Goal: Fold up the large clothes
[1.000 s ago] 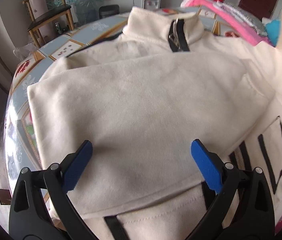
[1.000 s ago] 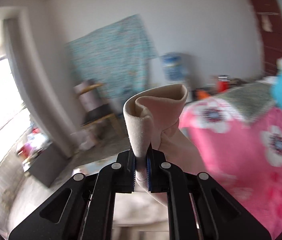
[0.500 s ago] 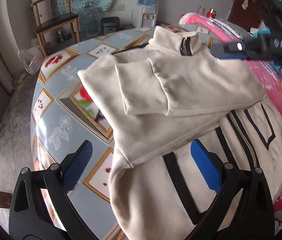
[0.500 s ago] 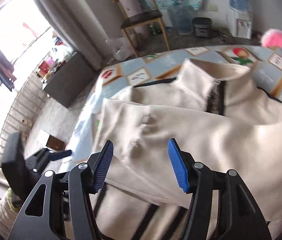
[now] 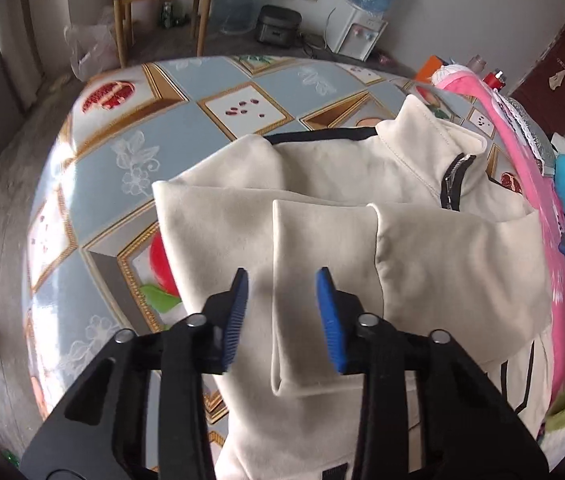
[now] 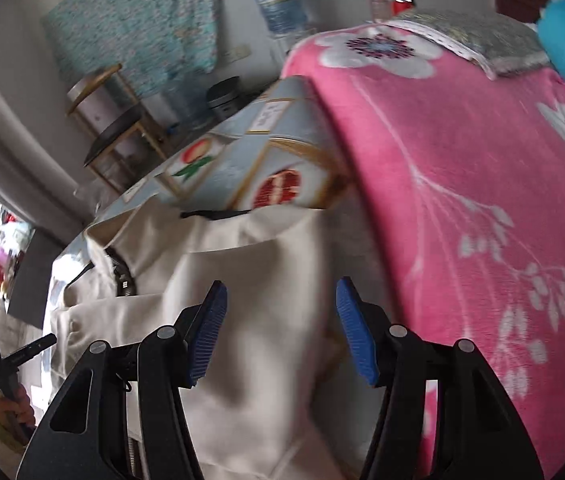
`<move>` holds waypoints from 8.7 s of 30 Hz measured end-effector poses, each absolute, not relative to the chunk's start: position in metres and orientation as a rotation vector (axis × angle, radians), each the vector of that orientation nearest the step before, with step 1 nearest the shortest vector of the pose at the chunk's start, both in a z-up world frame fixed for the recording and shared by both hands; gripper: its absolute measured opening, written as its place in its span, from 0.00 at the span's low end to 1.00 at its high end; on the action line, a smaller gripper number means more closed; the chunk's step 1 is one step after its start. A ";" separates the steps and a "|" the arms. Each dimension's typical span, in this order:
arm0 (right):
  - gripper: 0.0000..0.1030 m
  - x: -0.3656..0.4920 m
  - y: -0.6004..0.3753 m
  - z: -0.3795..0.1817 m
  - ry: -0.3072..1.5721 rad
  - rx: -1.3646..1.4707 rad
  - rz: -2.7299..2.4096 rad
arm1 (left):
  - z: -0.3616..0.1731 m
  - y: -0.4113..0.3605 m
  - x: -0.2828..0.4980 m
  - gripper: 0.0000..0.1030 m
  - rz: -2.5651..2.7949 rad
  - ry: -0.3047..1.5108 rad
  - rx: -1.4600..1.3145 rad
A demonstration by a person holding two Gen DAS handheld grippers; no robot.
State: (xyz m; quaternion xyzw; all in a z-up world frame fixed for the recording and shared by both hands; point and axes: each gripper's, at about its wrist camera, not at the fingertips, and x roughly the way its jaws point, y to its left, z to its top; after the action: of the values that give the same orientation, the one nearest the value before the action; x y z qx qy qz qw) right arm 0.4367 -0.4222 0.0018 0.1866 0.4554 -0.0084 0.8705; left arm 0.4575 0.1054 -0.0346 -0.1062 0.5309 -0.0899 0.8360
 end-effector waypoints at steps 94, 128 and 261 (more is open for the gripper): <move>0.83 0.096 -0.374 -0.033 0.943 0.230 -0.090 | -0.044 0.128 0.091 0.38 -0.084 0.978 -0.175; 0.09 0.044 -0.336 0.038 0.872 0.315 0.134 | 0.046 0.156 0.046 0.04 -0.261 0.813 -0.188; 0.94 0.119 -0.180 -0.053 0.972 -0.034 0.130 | -0.045 0.069 0.119 0.93 -0.170 1.010 0.076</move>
State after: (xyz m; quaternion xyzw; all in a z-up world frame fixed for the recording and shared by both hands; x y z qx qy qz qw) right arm 0.1187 -0.1802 -0.0531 -0.0165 0.4669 0.0622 0.8820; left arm 0.1188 0.0689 -0.0446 0.0365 0.4832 -0.0812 0.8710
